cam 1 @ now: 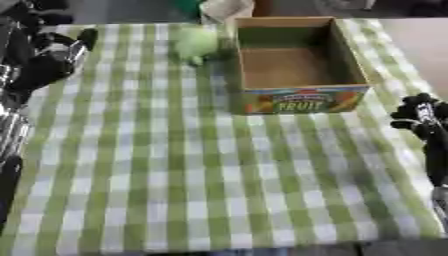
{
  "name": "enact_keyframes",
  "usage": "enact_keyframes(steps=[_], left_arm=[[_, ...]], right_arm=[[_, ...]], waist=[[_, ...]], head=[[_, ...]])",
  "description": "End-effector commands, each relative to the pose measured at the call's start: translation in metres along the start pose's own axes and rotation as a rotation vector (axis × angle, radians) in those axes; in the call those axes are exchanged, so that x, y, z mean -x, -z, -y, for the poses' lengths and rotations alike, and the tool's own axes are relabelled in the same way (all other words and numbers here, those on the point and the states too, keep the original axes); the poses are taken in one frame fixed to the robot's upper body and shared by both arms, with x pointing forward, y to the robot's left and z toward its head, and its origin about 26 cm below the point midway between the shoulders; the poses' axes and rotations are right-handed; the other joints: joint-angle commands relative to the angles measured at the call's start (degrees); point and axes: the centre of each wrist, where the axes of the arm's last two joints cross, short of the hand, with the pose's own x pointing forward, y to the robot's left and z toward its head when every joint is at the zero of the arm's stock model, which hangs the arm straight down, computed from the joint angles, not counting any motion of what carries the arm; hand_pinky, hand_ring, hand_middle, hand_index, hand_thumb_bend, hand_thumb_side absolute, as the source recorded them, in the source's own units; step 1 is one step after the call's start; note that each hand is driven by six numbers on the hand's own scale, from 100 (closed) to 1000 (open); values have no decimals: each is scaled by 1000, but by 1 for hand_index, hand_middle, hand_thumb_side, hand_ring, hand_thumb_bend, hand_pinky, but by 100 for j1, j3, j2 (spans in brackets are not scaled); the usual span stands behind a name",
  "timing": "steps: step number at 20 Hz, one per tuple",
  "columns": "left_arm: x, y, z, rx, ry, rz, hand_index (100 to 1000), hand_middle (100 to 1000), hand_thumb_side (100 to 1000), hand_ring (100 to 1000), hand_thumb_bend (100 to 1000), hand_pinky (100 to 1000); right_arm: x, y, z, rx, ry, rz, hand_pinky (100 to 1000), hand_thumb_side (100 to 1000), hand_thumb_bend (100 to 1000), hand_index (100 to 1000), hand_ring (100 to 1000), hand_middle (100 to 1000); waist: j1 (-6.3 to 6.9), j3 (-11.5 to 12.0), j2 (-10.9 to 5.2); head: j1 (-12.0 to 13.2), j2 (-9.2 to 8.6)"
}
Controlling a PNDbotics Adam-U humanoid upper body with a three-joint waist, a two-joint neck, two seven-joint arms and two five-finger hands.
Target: Pick up objects on the table and place them in the box.
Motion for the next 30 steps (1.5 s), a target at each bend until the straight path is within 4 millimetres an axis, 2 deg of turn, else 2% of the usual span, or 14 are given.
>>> enact_keyframes(steps=[1,7,12,15,19,22,27,30], left_arm=[[-9,7,-10,-12,31,31,757,738,156,757,473,596],[-14,23,-15,-33,77,37,759,741,132,758,479,598],[-15,53,-23,-77,180,-6,760,744,108,757,486,598],[-13,81,-29,-99,279,-65,762,745,100,756,501,599],[-2,114,-33,-101,401,-154,766,744,106,755,532,603],[12,131,-31,-101,467,-217,765,739,127,751,549,601],[36,147,-21,-79,561,-302,765,735,150,750,614,608],[42,152,-12,-48,618,-309,763,736,155,751,663,615]], right_arm=[[-9,4,6,4,-18,32,617,611,100,661,625,551],[-8,4,6,1,-20,30,617,609,100,661,625,551],[-8,4,5,-4,-19,28,617,609,100,661,625,551],[-9,5,3,-12,-18,31,617,608,100,661,625,551],[-11,6,2,-22,-17,36,617,607,100,661,625,551],[-13,8,0,-32,-16,42,616,607,100,661,625,551],[-15,11,-3,-51,-17,51,616,609,100,661,625,551],[-17,13,-4,-61,-18,57,616,609,100,661,625,551]], waist=[[3,-7,-84],[-5,-18,-92],[-15,-57,-92],[-18,-114,-76],[-7,-214,-35],[18,-310,-1],[85,-503,66],[127,-604,111]], head=[[5,-7],[4,-1],[21,-20],[52,-45],[90,-106],[132,-155],[220,-242],[270,-286]])
